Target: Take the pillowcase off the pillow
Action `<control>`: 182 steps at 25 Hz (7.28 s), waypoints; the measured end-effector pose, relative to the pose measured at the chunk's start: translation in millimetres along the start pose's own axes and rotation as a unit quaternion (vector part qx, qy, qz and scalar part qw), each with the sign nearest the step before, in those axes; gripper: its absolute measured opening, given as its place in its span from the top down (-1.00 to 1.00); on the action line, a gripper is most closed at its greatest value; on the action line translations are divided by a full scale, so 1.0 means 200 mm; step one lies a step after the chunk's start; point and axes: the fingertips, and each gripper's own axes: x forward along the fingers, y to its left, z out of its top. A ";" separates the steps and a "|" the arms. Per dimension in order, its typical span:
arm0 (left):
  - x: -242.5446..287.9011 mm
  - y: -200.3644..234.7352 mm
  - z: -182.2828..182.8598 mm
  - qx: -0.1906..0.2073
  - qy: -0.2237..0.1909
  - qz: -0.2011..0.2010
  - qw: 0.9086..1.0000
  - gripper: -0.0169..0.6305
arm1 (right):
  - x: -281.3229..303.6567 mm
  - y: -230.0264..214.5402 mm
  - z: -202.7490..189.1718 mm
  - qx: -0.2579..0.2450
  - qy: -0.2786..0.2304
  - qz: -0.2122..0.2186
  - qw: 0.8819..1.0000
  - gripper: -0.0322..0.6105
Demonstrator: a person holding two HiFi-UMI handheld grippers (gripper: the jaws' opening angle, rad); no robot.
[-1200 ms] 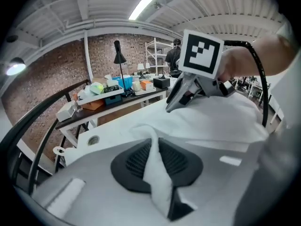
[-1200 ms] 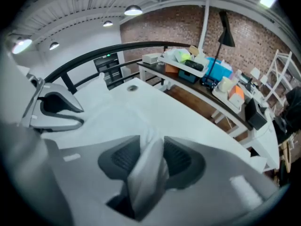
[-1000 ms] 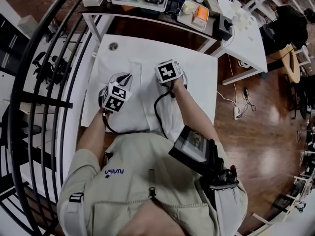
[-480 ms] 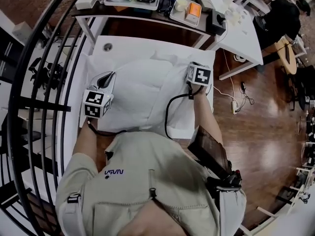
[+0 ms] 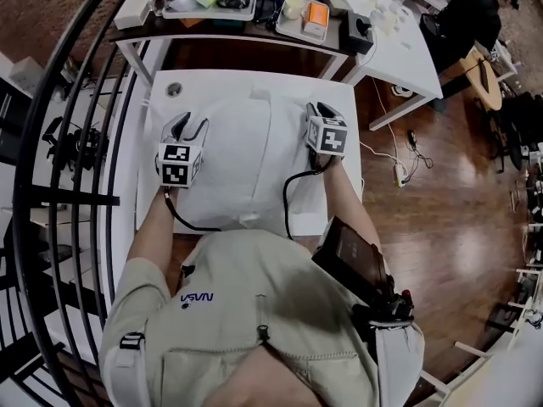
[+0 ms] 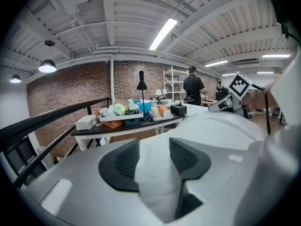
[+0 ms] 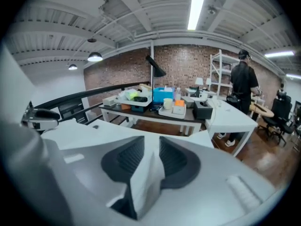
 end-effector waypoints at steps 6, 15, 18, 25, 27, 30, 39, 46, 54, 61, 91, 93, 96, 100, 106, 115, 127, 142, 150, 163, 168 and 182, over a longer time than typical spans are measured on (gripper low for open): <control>-0.19 -0.29 0.19 0.009 -0.055 -0.074 0.996 0.18 | -0.25 0.15 0.02 0.011 -0.052 -0.001 0.999 0.59; -0.43 -0.60 -0.06 0.031 -0.016 -0.127 0.991 0.13 | -0.69 0.35 -0.17 0.003 -0.074 -0.008 0.997 0.59; -0.49 -0.65 -0.14 0.043 0.005 -0.112 0.993 0.12 | -0.79 0.42 -0.28 -0.003 -0.077 0.011 0.997 0.58; -0.60 -0.81 -0.25 0.050 0.044 -0.057 0.996 0.10 | -0.94 0.61 -0.54 -0.008 -0.070 0.100 0.993 0.49; -0.60 -0.84 -0.29 0.061 0.054 -0.041 0.996 0.09 | -0.94 0.64 -0.62 -0.018 -0.063 0.122 0.990 0.46; -0.62 -0.90 -0.34 0.069 0.063 -0.031 0.995 0.09 | -0.94 0.65 -0.73 -0.029 -0.046 0.134 0.990 0.38; -0.65 -0.91 -0.50 0.064 0.068 -0.034 0.995 0.09 | -0.96 0.73 -0.94 -0.025 0.015 0.090 0.996 0.33; -0.59 -0.91 -0.60 0.070 0.066 -0.043 0.994 0.09 | -0.90 0.79 -1.03 -0.017 0.045 0.065 0.997 0.33; -0.54 -0.88 -0.63 0.096 0.074 -0.031 0.992 0.37 | -0.81 0.85 -1.03 -0.007 0.060 0.061 0.996 0.33; -0.53 -0.88 -0.63 0.117 0.079 -0.023 0.990 0.73 | -0.77 0.80 -1.01 -0.014 0.068 0.024 0.997 0.83; -0.61 -0.64 -0.60 -0.006 0.071 0.012 0.997 0.87 | -1.00 0.17 -1.26 0.056 0.103 -0.120 0.986 0.88; -0.61 -0.66 -0.64 -0.002 0.077 0.010 0.997 0.87 | -0.99 0.18 -1.30 0.055 0.112 -0.111 0.986 0.88; -0.59 -0.69 -0.64 0.006 0.073 0.010 0.997 0.87 | -1.00 0.18 -1.30 0.052 0.112 -0.100 0.987 0.87; -0.59 -0.70 -0.62 0.011 0.069 0.006 0.998 0.82 | -1.01 0.20 -1.28 0.037 0.118 -0.083 0.989 0.80; -0.65 -0.74 -0.56 0.028 0.066 0.006 0.997 0.71 | -1.08 0.27 -1.22 0.047 0.128 -0.036 0.990 0.68; -0.75 -0.80 -0.10 0.074 -0.018 0.045 0.996 0.92 | -1.18 0.26 -0.71 0.023 0.000 0.024 0.999 0.65; -0.48 -0.80 0.18 0.037 -0.033 0.043 0.998 0.57 | -0.96 0.22 -0.29 -0.009 -0.080 0.064 0.995 0.65; 0.04 -0.54 0.30 0.037 0.022 -0.049 0.998 0.27 | -0.51 0.25 0.10 -0.041 -0.044 0.012 0.998 0.46; 0.34 -0.51 0.16 0.011 0.103 -0.048 0.993 0.17 | -0.15 0.21 0.08 -0.056 0.047 0.043 0.996 0.37; 0.35 -0.61 -0.18 0.044 0.230 -0.089 0.968 0.72 | 0.11 0.27 -0.26 -0.107 0.170 0.075 0.977 0.38; 0.25 -0.65 -0.04 0.073 0.141 -0.081 0.984 0.91 | 0.05 0.19 -0.19 -0.103 0.120 0.032 0.987 0.86; -0.07 -0.41 0.28 -0.011 0.001 -0.039 0.999 0.91 | -0.18 -0.28 -0.03 -0.017 0.027 -0.109 0.994 0.87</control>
